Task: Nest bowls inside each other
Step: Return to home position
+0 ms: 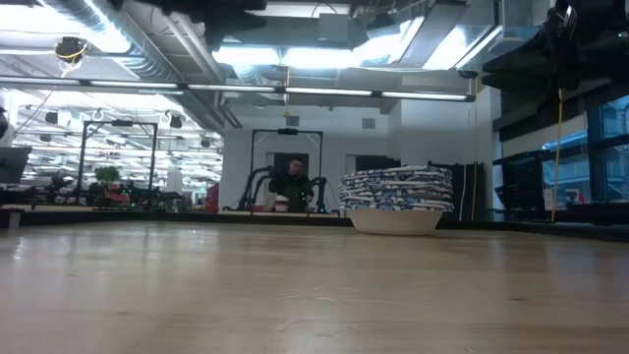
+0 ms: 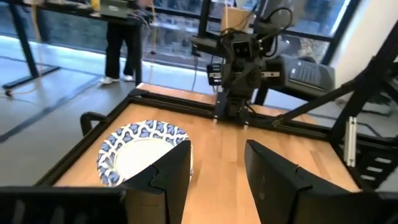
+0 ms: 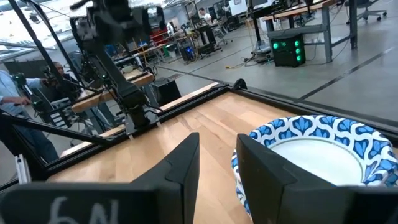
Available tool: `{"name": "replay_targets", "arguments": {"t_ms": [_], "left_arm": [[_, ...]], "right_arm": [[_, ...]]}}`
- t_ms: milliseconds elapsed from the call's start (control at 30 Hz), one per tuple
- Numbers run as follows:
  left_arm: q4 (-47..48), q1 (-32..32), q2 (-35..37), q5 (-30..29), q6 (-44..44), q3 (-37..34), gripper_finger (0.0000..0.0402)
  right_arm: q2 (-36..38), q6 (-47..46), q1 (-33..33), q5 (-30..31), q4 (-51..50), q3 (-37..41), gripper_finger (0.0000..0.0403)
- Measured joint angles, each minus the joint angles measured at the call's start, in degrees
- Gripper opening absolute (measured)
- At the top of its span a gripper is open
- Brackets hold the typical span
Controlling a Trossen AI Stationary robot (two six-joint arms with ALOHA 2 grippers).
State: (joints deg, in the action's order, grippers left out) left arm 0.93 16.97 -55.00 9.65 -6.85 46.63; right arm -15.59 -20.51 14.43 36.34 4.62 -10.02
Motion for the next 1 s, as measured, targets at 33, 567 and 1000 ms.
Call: {"name": "replay_targets", "arguments": {"t_ms": [33,567,1000], "left_arm": [[-1.3,-0.6,1.3,-1.3,-0.3,-2.2,0.0146],[-11.9,-4.1,17.3,-9.7,-3.4,-25.5,0.0146],[-11.8,-4.0,25.5,-15.4,-5.0,-35.6,0.0146]], "right_arm": [[0.0,0.0,0.0,0.0,0.0,0.0,0.0108],[0.0,6.0,0.0,2.9,1.4,3.5,0.0108],[-0.2,5.1,0.0,5.0,11.0,9.6,0.0108]]}}
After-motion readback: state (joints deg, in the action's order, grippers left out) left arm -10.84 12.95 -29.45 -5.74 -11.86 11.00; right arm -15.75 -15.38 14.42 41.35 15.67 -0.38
